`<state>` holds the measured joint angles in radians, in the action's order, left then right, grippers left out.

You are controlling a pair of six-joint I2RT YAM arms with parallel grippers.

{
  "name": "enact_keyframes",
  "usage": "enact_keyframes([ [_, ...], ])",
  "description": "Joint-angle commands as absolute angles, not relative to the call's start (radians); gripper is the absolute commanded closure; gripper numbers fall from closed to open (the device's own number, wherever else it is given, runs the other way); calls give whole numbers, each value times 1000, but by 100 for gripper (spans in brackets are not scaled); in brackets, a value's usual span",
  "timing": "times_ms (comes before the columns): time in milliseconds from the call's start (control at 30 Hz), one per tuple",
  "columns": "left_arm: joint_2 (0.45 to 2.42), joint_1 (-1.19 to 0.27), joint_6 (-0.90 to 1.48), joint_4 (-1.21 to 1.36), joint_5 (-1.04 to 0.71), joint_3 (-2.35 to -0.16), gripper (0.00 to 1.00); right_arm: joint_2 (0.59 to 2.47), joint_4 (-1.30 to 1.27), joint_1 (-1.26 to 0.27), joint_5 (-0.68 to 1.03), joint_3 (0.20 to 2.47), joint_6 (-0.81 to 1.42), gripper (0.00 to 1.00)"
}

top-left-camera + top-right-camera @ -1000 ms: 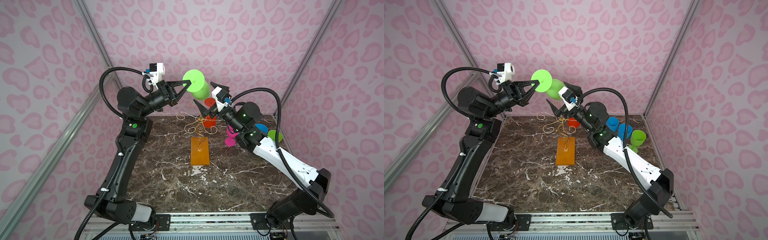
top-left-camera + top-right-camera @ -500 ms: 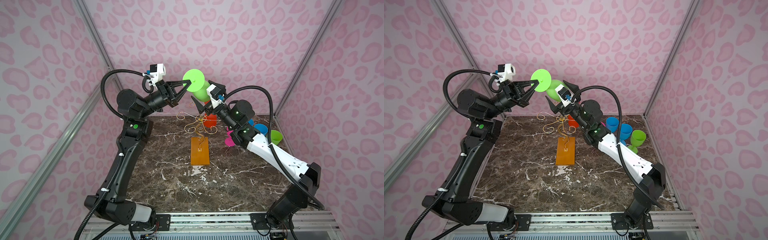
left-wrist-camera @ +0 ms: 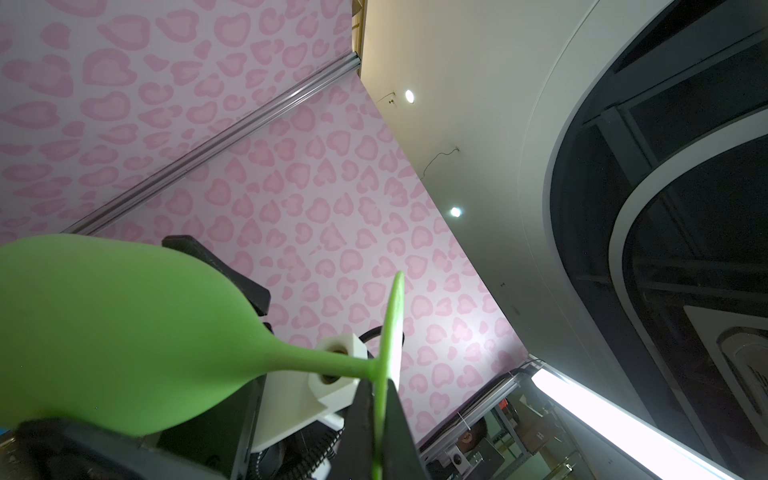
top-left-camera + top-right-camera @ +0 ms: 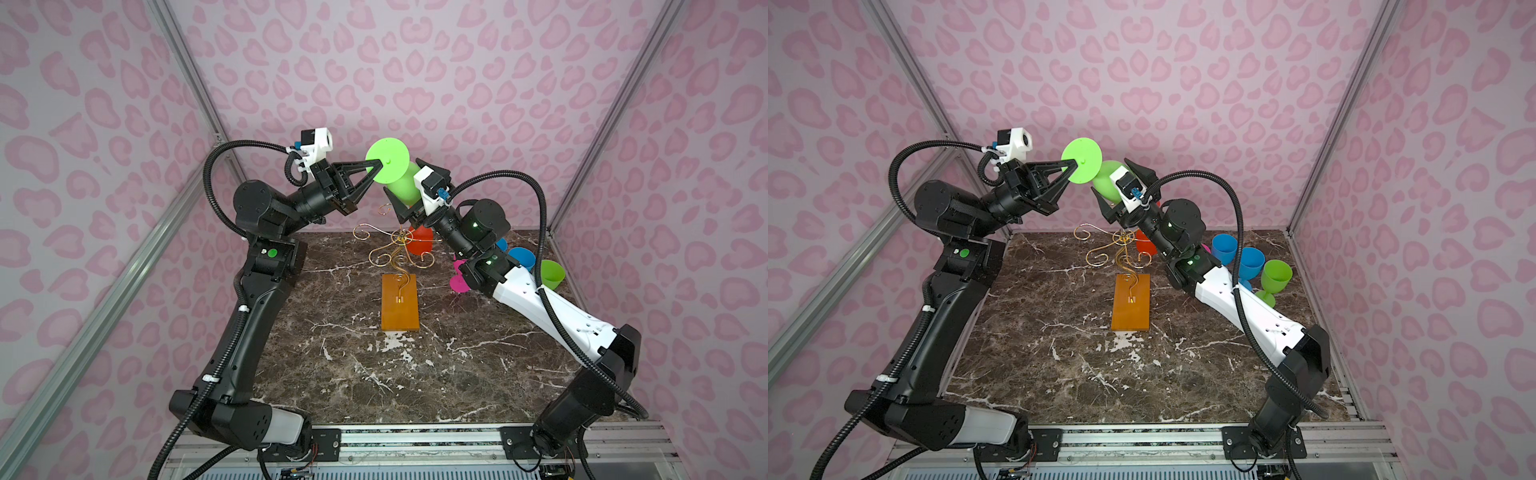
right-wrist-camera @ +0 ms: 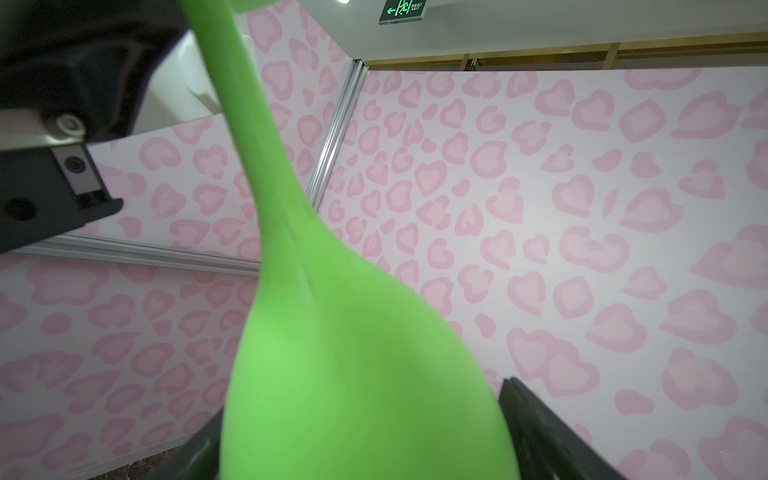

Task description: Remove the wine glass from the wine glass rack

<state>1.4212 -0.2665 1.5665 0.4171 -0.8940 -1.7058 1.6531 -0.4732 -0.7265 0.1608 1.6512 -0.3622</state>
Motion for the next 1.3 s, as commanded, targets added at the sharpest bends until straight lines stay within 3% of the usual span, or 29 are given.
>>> enact_keyframes([
  [0, 1417, -265, 1586, 474, -903, -1695, 96, 1643, -494, -732, 159, 1632, -369, 15],
  [133, 1417, -265, 1589, 475, -902, -1692, 95, 1625, -477, -741, 154, 1616, -382, 18],
  [333, 1424, -266, 1571, 471, -904, -1704, 59, 1580, -416, -744, 130, 1603, -351, 21],
  [433, 1431, -264, 1540, 465, -904, -1708, 51, 1538, -331, -743, 90, 1610, -301, 24],
  [700, 1468, -258, 1301, 392, -873, -1735, 47, 1408, -9, -714, 21, 1633, -150, 31],
  [1100, 1422, -294, 441, 339, -597, -1600, 47, 1438, 527, -692, 37, 1859, -91, 33],
  [1267, 1386, -303, 70, 466, -595, -1459, 47, 1501, 653, -687, 38, 1952, -89, 34],
])
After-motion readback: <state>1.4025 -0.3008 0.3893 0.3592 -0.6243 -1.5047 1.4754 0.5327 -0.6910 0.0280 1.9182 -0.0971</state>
